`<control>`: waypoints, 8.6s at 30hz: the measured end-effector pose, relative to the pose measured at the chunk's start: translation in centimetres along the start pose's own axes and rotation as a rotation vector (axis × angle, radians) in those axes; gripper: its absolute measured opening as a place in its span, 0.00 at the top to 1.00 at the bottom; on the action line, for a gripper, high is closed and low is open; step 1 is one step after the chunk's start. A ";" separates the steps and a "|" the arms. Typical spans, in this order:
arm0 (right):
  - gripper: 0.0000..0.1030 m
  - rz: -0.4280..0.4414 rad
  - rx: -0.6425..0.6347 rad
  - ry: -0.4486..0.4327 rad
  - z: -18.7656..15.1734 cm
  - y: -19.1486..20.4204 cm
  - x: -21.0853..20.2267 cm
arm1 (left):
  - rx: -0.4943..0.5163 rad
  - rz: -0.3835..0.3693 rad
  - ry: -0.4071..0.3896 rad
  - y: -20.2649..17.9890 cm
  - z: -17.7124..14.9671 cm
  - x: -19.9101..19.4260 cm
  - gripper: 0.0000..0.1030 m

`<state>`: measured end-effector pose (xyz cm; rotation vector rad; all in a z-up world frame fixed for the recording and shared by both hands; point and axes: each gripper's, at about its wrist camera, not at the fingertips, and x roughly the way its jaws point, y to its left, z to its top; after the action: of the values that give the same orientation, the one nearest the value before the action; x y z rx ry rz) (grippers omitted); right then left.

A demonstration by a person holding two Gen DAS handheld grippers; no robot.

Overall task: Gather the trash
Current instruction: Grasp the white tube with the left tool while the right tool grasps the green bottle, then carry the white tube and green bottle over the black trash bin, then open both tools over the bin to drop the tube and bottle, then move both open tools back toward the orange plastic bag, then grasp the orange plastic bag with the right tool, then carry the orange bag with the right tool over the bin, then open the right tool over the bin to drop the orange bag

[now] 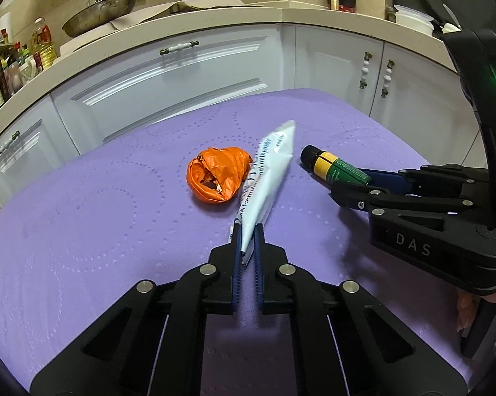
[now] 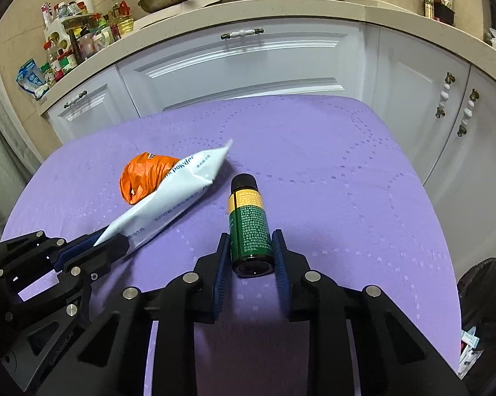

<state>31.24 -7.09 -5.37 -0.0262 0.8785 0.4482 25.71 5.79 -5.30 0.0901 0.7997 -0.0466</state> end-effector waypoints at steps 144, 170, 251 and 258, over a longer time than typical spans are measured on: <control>0.47 -0.323 0.246 -0.320 -10.4 -12.5 -17.1 | -0.059 -0.042 -0.108 -10.1 -0.8 -7.1 0.61; 0.47 -0.037 -0.009 -0.207 0.8 6.6 -4.0 | -0.350 0.279 -0.078 14.9 -5.9 -9.1 0.61; 0.69 -0.416 0.324 -0.261 -15.2 -15.1 -21.1 | 0.022 -0.117 -0.137 -14.6 -3.0 -10.0 0.54; 0.69 -0.439 0.368 -0.259 -15.7 -18.7 -21.2 | 0.087 -0.159 -0.142 -18.9 -2.3 -9.1 0.54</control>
<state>15.24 -35.07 -2.66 0.1707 0.6638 -0.1231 16.29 -12.77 -1.59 0.1046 0.6620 -0.2359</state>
